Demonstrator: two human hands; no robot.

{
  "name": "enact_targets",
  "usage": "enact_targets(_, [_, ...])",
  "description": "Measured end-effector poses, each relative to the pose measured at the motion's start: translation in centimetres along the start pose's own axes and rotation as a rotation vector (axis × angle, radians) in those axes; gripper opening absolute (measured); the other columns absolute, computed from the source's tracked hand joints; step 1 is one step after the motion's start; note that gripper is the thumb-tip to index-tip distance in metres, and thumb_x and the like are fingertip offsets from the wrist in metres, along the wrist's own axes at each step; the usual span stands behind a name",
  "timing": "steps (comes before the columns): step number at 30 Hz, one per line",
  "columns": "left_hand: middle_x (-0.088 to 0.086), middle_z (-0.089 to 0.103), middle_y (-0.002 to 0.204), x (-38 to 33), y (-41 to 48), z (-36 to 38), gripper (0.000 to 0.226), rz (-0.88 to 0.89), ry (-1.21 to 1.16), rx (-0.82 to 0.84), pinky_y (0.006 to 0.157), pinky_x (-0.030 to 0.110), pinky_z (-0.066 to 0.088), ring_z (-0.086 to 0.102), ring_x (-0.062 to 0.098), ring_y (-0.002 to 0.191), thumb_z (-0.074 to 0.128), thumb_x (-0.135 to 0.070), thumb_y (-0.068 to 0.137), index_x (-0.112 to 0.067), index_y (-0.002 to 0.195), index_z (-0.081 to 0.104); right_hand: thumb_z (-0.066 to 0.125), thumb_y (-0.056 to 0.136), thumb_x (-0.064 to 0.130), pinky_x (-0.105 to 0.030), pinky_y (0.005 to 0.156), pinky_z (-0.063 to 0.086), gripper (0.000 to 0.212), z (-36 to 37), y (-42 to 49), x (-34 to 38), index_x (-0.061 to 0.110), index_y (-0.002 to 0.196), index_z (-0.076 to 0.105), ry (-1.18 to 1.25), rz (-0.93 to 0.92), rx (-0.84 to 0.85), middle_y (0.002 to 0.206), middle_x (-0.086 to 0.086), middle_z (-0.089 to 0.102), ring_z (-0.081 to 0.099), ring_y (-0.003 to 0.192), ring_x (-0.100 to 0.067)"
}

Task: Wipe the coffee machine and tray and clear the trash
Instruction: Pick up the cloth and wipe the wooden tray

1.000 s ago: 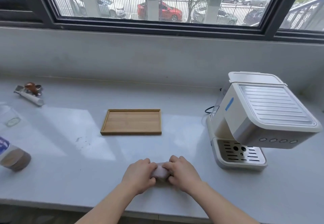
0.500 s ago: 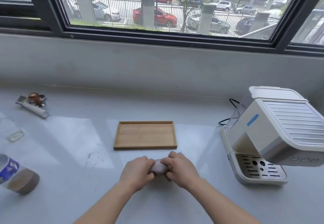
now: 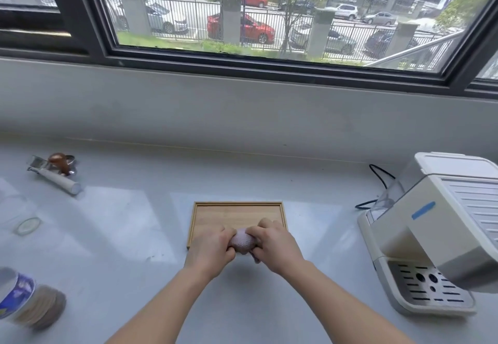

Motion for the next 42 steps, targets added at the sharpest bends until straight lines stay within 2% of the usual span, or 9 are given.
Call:
enact_targets(7, [-0.003, 0.06, 0.107, 0.9, 2.6, -0.2, 0.03, -0.02, 0.044, 0.005, 0.078, 0.035, 0.047, 0.053, 0.022, 0.105, 0.053, -0.026, 0.083, -0.025, 0.112, 0.059, 0.064, 0.073, 0.02, -0.029, 0.067, 0.039, 0.04, 0.3, 2.6, -0.2, 0.031, 0.111, 0.062, -0.007, 0.007, -0.022, 0.104, 0.003, 0.053, 0.047, 0.098, -0.023])
enact_targets(9, [-0.003, 0.06, 0.109, 1.0, 3.2, -0.1, 0.03, -0.021, 0.055, 0.02, 0.081, 0.038, 0.048, 0.052, 0.022, 0.107, 0.052, -0.026, 0.083, -0.025, 0.112, 0.058, 0.064, 0.074, 0.02, -0.031, 0.07, 0.041, 0.039, 0.3, 3.2, -0.5, 0.03, 0.112, 0.062, -0.008, 0.01, -0.025, 0.104, 0.002, 0.054, 0.048, 0.099, -0.024])
enact_targets(12, [-0.002, 0.06, 0.108, 1.0, 4.0, 0.2, 0.029, -0.011, 0.05, 0.025, 0.08, 0.04, 0.049, 0.054, 0.023, 0.104, 0.051, -0.024, 0.083, -0.025, 0.111, 0.058, 0.064, 0.073, 0.019, -0.032, 0.074, 0.045, 0.039, 0.3, 4.0, -1.1, 0.03, 0.111, 0.063, 0.007, 0.029, -0.023, 0.103, 0.001, 0.055, 0.049, 0.099, -0.025])
enact_targets(16, [0.0, 0.061, 0.108, 0.8, 5.7, 0.6, 0.031, 0.007, 0.057, 0.029, 0.081, 0.04, 0.049, 0.056, 0.025, 0.103, 0.051, -0.021, 0.083, -0.025, 0.113, 0.059, 0.063, 0.07, 0.016, -0.035, 0.066, 0.048, 0.038, 0.3, 4.9, -1.6, 0.029, 0.105, 0.063, 0.004, 0.068, -0.03, 0.098, 0.002, 0.051, 0.05, 0.097, -0.025])
enact_targets(21, [-0.001, 0.059, 0.108, 0.9, 7.3, 1.4, 0.031, -0.002, 0.05, 0.045, 0.077, 0.043, 0.05, 0.057, 0.027, 0.1, 0.051, -0.02, 0.083, -0.025, 0.113, 0.058, 0.056, 0.074, 0.013, -0.029, 0.06, 0.038, 0.037, 0.7, 5.6, -2.3, 0.03, 0.106, 0.059, -0.029, 0.104, -0.064, 0.101, 0.004, 0.048, 0.045, 0.099, -0.021])
enact_targets(31, [0.003, 0.058, 0.104, 1.1, 8.0, 2.4, 0.028, 0.011, 0.134, 0.043, 0.074, 0.042, 0.048, 0.055, 0.028, 0.096, 0.049, -0.019, 0.085, -0.019, 0.111, 0.059, 0.052, 0.076, 0.008, -0.033, 0.065, 0.046, 0.04, 1.8, 6.4, -3.3, 0.032, 0.107, 0.057, -0.036, 0.136, -0.041, 0.104, 0.005, 0.047, 0.04, 0.103, -0.022])
enact_targets(35, [0.002, 0.057, 0.109, 1.6, 8.1, 2.8, 0.032, 0.006, 0.168, 0.068, 0.075, 0.041, 0.047, 0.054, 0.027, 0.102, 0.05, -0.02, 0.085, -0.022, 0.116, 0.058, 0.051, 0.077, 0.006, -0.03, 0.068, 0.039, 0.042, 2.5, 6.5, -3.3, 0.028, 0.113, 0.058, -0.054, 0.125, -0.022, 0.113, 0.002, 0.05, 0.041, 0.107, -0.025])
enact_targets(37, [0.002, 0.057, 0.112, 1.9, 8.2, 3.0, 0.036, 0.011, 0.171, 0.08, 0.078, 0.04, 0.048, 0.053, 0.027, 0.106, 0.051, -0.022, 0.085, -0.024, 0.12, 0.056, 0.049, 0.079, 0.006, -0.028, 0.071, 0.035, 0.044, 2.8, 6.5, -3.4, 0.027, 0.117, 0.057, -0.07, 0.12, -0.011, 0.117, 0.002, 0.051, 0.042, 0.108, -0.026])
enact_targets(42, [-0.002, 0.054, 0.121, 2.6, 8.3, 3.3, 0.044, 0.029, 0.135, 0.122, 0.09, 0.039, 0.046, 0.05, 0.023, 0.115, 0.055, -0.027, 0.085, -0.03, 0.128, 0.052, 0.055, 0.079, 0.01, -0.035, 0.082, 0.047, 0.048, 2.7, 6.4, -3.9, 0.027, 0.124, 0.054, -0.034, 0.125, 0.02, 0.122, 0.003, 0.05, 0.041, 0.112, -0.026])
Point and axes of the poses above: each hand's wrist, its own y-axis towards the middle knuckle, its own z-axis out of the palm, x = y × z, the point moved 2 cm from there along y, towards the middle knuckle
